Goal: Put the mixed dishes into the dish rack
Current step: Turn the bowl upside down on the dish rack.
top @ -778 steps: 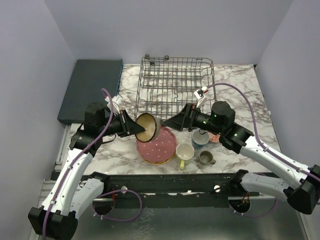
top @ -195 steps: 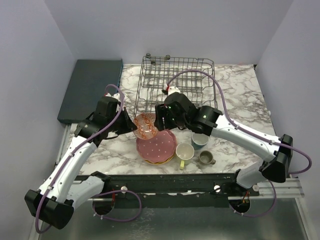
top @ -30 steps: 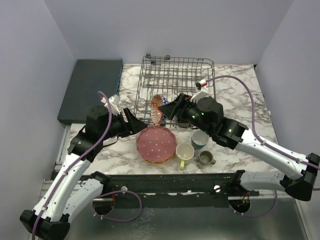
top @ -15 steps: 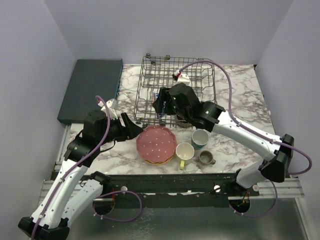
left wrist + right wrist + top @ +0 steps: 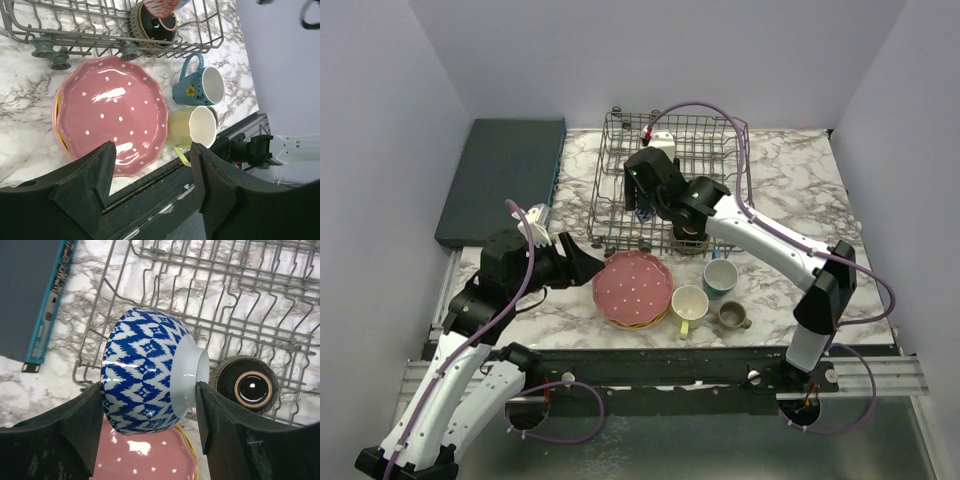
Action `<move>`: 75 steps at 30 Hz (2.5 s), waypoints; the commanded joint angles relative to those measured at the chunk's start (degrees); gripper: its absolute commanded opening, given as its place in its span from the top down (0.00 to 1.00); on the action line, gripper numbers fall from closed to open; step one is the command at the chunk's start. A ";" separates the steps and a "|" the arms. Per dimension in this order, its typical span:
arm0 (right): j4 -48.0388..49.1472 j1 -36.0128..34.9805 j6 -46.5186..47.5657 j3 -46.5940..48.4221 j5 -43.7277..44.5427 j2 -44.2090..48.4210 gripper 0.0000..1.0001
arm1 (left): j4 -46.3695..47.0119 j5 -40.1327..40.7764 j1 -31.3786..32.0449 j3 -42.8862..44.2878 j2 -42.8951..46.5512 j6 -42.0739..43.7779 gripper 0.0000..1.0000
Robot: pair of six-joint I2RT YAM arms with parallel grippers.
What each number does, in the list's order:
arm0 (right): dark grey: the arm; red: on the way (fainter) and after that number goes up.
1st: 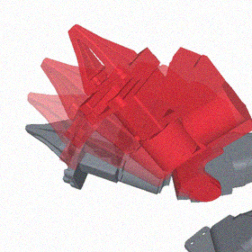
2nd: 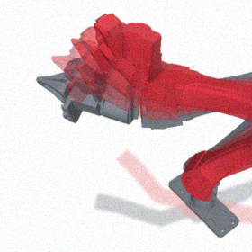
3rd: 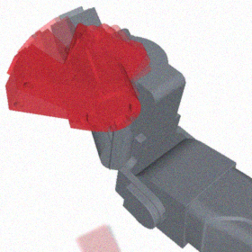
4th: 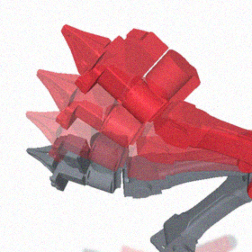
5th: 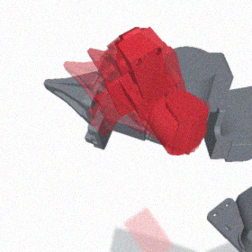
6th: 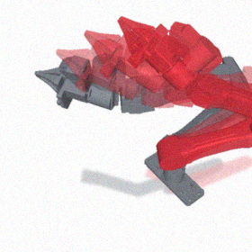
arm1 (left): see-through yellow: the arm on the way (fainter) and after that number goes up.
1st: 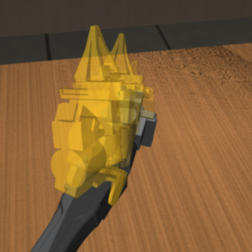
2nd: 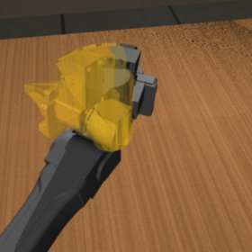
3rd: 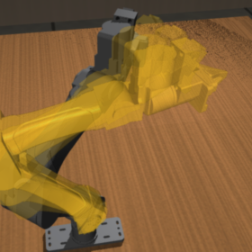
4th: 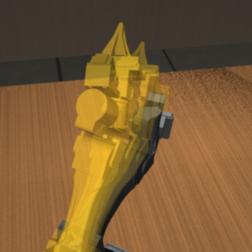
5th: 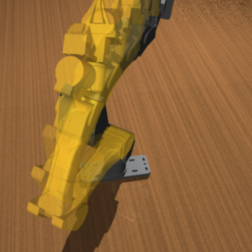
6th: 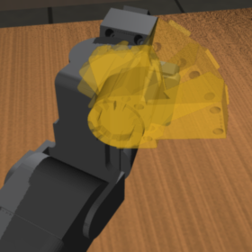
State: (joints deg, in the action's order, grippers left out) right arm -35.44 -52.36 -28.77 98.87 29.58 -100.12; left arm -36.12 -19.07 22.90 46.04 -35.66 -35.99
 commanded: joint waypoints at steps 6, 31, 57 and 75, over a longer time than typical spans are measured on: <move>-5.73 1.79 4.09 10.42 5.86 -10.55 0.71 | 2.72 -4.68 0.04 -1.79 6.04 1.62 0.32; -16.74 3.14 4.32 20.41 4.79 -25.52 0.76 | 4.70 -5.98 -0.04 -2.71 9.63 1.53 0.29; -17.37 2.26 2.47 24.59 1.60 -31.95 0.71 | 4.94 -6.07 -0.04 -2.89 10.00 1.45 0.30; -17.30 2.00 1.34 25.15 0.66 -32.75 0.39 | 5.05 -6.15 -0.04 -2.98 10.35 1.43 0.30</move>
State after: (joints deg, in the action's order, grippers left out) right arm -52.88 -49.91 -25.63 122.65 32.12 -130.74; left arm -32.29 -24.01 22.90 43.57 -25.98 -35.29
